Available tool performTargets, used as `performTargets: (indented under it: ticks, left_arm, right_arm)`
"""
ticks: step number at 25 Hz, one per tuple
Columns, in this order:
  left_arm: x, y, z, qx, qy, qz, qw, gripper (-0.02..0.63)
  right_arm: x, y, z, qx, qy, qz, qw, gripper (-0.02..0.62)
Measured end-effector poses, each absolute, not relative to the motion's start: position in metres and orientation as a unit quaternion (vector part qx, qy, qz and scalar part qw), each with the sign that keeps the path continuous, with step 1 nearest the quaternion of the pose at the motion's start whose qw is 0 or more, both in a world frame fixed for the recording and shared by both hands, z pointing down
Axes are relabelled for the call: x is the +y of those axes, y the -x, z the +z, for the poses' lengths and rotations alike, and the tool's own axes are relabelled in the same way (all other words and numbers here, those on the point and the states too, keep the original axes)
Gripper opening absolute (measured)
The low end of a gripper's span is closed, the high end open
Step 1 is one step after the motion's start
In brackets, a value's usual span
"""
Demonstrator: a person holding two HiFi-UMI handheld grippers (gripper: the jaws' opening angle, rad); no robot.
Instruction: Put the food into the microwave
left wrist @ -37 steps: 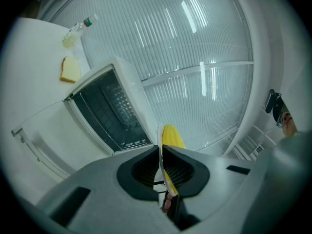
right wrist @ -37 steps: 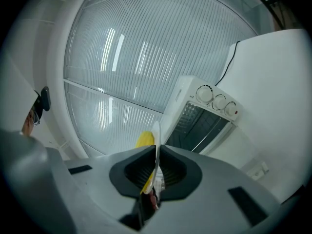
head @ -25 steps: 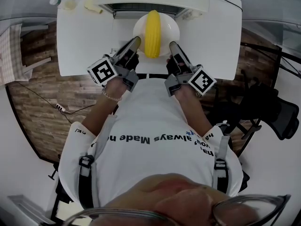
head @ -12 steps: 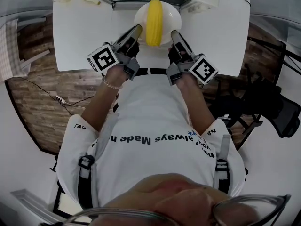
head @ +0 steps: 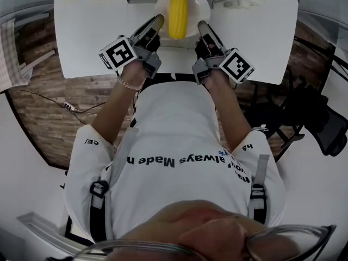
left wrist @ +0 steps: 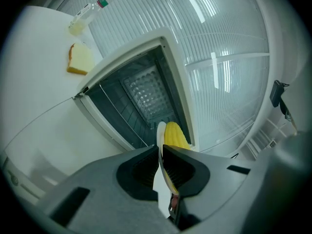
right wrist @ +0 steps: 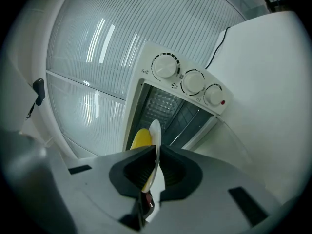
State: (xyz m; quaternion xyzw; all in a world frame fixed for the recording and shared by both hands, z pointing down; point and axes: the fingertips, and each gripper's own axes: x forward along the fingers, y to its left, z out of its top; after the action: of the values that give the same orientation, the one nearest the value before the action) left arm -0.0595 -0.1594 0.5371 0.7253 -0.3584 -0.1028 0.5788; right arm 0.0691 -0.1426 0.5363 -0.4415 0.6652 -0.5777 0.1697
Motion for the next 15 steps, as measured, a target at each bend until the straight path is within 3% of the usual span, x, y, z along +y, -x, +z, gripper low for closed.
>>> performTargets:
  ticks: [15]
  left_arm:
    - [-0.2, 0.062, 0.589, -0.368, -0.718, -0.088, 0.585, 0.02]
  right_arm:
    - [-0.18, -0.066, 0.591, 0.646, 0.458, -0.589, 0.163, 0.025]
